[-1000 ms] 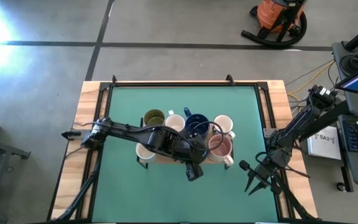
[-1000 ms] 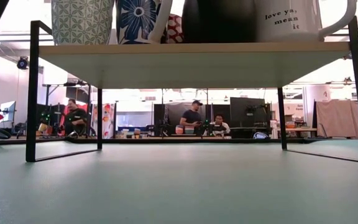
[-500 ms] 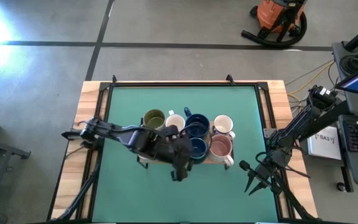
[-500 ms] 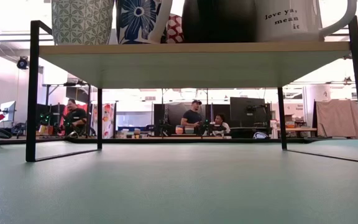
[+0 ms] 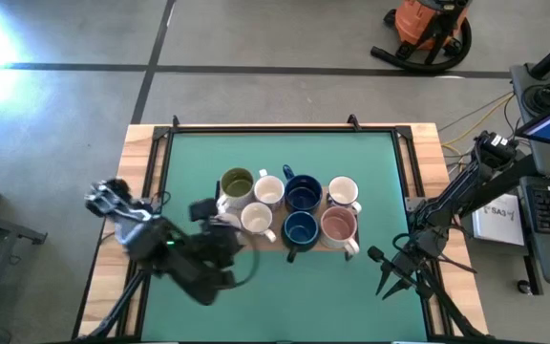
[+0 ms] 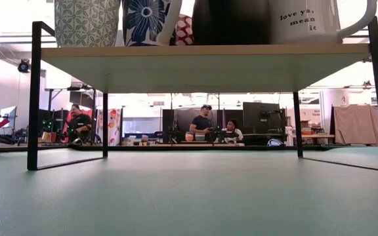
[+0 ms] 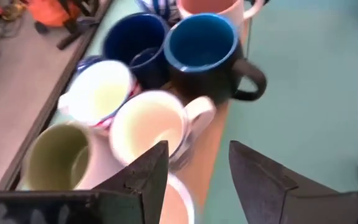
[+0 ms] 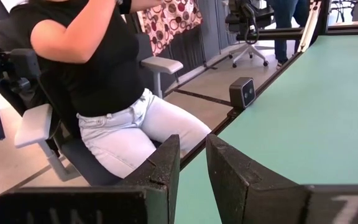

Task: Place coffee mugs
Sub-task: Return to Home Position

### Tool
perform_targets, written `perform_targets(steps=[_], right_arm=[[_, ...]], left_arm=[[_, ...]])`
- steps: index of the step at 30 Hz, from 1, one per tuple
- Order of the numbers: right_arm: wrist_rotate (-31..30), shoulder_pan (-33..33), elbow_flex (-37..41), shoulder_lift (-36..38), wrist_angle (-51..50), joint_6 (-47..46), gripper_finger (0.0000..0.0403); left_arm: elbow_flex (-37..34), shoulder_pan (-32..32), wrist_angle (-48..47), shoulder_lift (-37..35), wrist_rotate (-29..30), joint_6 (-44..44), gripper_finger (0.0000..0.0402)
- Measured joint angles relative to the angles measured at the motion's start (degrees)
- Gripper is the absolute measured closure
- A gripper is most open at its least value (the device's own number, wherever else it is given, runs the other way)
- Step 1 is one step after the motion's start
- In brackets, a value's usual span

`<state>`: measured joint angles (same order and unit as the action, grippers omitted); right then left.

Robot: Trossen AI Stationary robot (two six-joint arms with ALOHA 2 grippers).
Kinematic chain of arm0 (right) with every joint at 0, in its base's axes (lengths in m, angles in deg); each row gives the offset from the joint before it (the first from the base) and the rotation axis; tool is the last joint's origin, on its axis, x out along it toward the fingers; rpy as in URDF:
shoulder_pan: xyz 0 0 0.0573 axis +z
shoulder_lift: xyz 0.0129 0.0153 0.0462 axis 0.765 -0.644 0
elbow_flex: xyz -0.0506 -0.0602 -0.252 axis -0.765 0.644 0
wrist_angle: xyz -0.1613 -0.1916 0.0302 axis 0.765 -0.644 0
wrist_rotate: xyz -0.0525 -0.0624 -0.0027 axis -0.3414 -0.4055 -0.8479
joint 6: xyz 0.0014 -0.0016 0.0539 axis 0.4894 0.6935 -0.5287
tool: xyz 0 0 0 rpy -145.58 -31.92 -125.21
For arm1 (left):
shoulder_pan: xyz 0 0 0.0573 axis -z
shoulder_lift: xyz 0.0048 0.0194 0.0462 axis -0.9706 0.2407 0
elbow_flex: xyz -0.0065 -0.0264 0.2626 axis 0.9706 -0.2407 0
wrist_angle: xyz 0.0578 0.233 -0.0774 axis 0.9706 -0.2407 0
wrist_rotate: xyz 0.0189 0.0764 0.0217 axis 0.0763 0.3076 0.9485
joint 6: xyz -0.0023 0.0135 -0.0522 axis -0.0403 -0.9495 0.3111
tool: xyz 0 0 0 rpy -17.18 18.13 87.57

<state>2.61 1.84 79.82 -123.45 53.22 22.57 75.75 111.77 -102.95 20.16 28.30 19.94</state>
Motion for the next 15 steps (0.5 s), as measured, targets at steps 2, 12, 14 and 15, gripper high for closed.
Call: perform_targets(steps=[2,12,14,15], right_arm=[[0.0,0.0,0.0,0.0,0.0,0.0,0.0335],[0.0,0.0,0.0,0.0,0.0,0.0,0.0335],[0.0,0.0,0.0,0.0,0.0,0.0,0.0335],[0.0,0.0,0.0,0.0,0.0,0.0,0.0335]], left_arm=[[-5.1,1.6,-0.2,-3.8,2.0,2.9,0.0249],[-40.9,5.6,13.3,-27.4,5.4,10.0,0.0248],[-48.3,5.8,18.1,-32.8,5.9,8.9,0.0248],[-51.7,5.7,20.3,-35.4,6.0,8.8,0.0248]])
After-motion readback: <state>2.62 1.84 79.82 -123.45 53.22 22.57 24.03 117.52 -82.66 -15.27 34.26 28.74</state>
